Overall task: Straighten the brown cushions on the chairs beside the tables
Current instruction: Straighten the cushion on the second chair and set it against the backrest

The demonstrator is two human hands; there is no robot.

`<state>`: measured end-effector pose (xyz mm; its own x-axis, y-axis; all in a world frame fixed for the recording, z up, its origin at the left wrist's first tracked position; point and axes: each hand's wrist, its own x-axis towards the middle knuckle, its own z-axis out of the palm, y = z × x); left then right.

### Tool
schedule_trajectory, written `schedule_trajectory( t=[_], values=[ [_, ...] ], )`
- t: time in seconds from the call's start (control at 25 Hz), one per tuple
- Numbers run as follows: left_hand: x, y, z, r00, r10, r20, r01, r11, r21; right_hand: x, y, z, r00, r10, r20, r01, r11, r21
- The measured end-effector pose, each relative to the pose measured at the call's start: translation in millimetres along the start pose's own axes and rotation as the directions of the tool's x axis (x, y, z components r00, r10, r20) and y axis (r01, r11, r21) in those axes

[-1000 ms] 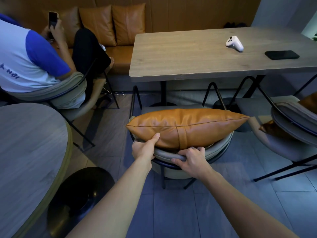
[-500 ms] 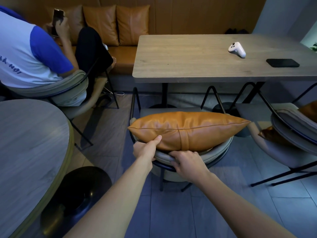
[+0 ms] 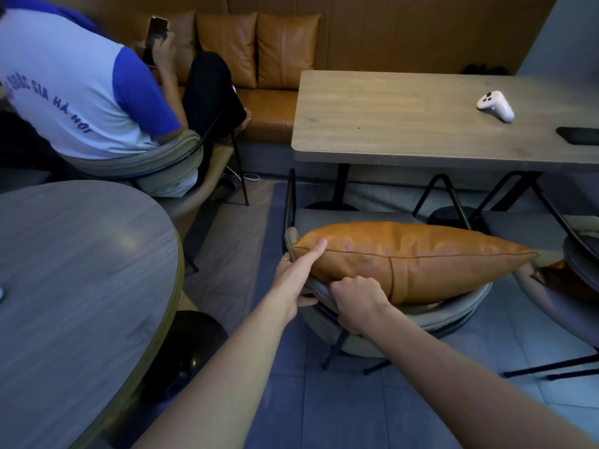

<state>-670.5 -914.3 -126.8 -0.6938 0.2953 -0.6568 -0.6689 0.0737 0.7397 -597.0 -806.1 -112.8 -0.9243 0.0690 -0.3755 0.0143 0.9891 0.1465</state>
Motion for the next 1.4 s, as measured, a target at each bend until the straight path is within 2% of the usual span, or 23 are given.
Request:
schedule_trajectory(
  t=[0.2, 0.32, 0.4, 0.48, 0.56, 0.64, 0.8, 1.4],
  values=[
    [15.0, 1.0, -6.7, 1.0, -0.008, 0.001, 0.008, 0.994, 0.108, 2.0, 18.0, -6.6, 0.992, -0.126, 0.025, 0.126, 0.992, -0.006],
    [19.6, -0.6, -9.0, 1.0, 0.003, -0.009, -0.002, 0.994, 0.114, -2.6, 30.0, -11.3, 0.983, -0.186, -0.007, 0.186, 0.98, 0.071],
    [19.5, -0.6, -9.3, 1.0, 0.006, -0.005, -0.005, 0.993, 0.116, -8.1, 32.7, -12.0, 0.957, -0.21, -0.201, 0.237, 0.964, 0.119],
    [19.7, 1.5, -10.6, 1.0, 0.005, 0.007, -0.006, 0.992, 0.129, -9.2, 30.2, -7.1, 0.868, -0.208, -0.451, 0.267, 0.961, 0.07],
    [23.3, 3.6, -12.0, 1.0, 0.002, 0.008, -0.003, 0.991, 0.137, -4.3, 25.9, -2.8, 0.825, -0.116, -0.554, 0.163, 0.986, 0.036],
    [28.4, 4.1, -12.5, 1.0, -0.006, -0.003, 0.006, 0.992, 0.122, 4.3, 23.5, 2.1, 0.862, -0.028, -0.505, 0.074, 0.995, 0.07],
    [36.1, 1.9, -12.1, 0.999, 0.025, -0.032, -0.024, 0.999, 0.041, 16.7, 22.8, 15.9, 0.918, -0.032, -0.396, 0.054, 0.997, 0.046],
    [37.2, 16.3, -6.5, 0.999, 0.03, -0.034, -0.027, 0.997, 0.07, 29.1, 25.9, 15.9, 0.912, -0.021, -0.409, 0.054, 0.996, 0.069]
  ],
)
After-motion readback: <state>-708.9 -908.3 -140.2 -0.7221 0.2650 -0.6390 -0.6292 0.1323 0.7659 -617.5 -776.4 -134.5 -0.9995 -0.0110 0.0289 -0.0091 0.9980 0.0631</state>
